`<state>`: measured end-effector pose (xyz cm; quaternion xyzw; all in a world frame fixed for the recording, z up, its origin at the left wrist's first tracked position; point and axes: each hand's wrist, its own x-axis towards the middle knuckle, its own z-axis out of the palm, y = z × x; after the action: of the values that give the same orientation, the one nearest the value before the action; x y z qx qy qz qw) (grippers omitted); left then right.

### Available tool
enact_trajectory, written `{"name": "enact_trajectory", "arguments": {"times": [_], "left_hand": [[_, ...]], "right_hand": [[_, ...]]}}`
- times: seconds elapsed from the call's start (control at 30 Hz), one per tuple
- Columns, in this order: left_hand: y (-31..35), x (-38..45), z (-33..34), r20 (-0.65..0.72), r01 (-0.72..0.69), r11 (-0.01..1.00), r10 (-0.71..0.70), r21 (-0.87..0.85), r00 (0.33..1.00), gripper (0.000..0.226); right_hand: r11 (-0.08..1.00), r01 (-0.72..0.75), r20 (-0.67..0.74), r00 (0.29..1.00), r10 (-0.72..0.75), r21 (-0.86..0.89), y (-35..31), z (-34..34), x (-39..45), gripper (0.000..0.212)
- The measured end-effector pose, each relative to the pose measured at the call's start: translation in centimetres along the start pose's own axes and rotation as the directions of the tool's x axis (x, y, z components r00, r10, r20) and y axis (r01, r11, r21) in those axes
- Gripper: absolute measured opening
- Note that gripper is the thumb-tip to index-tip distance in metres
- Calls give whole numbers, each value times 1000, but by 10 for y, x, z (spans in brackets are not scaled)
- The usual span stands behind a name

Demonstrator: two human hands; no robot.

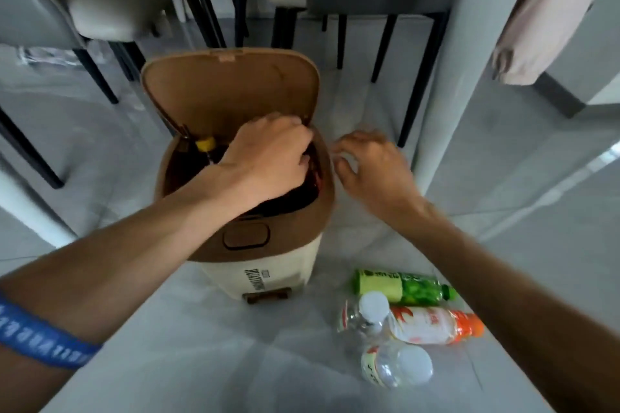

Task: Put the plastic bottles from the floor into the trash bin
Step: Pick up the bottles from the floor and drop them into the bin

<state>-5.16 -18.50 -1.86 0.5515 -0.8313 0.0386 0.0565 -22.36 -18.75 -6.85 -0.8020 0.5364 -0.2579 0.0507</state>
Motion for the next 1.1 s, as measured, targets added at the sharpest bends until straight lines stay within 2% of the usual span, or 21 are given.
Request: {"name": "enact_trajectory", "arguments": {"times": [0.07,0.1,0.17,0.23,0.27,0.3,0.37,0.43,0.47,0.5,0.6,0.67,0.77,0.87,1.0,1.1], "left_hand": [[45,-2,4,-8,-182,964,184,-193,983,18],[67,-5,11,23,-273,919,291,-285,956,15],[106,-15,33,173,-384,836,477,-393,862,13],[133,-28,60,399,-436,834,547,-339,736,31],[140,-35,74,491,-463,839,543,-285,681,37],[144,-41,87,541,-482,843,528,-239,654,38],[141,-49,109,556,-470,858,498,-207,665,30],[138,-54,122,536,-409,877,479,-253,695,26],[137,-55,124,520,-391,881,473,-266,711,24],[137,-54,124,505,-381,887,461,-259,730,25],[137,-48,116,467,-311,915,398,-255,789,36],[133,-45,100,436,-263,924,365,-278,823,41],[124,-43,58,394,-234,922,348,-309,851,42],[101,-32,-10,322,-196,928,299,-317,898,43],[57,-15,-99,197,-54,932,132,-358,971,42],[26,-14,-145,118,37,912,13,-408,993,41]], "right_hand": [[985,-166,-77,982,170,53,30,-9,-36,15],[964,-256,-54,964,260,65,45,-10,-54,15],[917,-397,128,912,391,31,73,-7,-91,19],[885,-451,355,814,460,-113,93,3,-127,29],[867,-451,424,756,498,-214,102,8,-144,33],[841,-444,461,703,541,-310,113,12,-163,36],[778,-438,512,588,626,-449,132,22,-195,51],[735,-432,570,463,679,-523,148,31,-223,73],[726,-432,579,437,688,-536,154,36,-233,80],[722,-428,570,444,692,-543,158,41,-241,84],[748,-350,530,542,652,-563,166,52,-256,86],[776,-337,536,575,618,-534,170,54,-260,78],[788,-406,568,547,615,-463,169,54,-272,59],[805,-481,614,532,583,-346,155,39,-261,57],[892,-422,642,643,419,-160,118,-12,-182,57],[948,-291,550,775,311,-126,79,-71,-108,44]]}}
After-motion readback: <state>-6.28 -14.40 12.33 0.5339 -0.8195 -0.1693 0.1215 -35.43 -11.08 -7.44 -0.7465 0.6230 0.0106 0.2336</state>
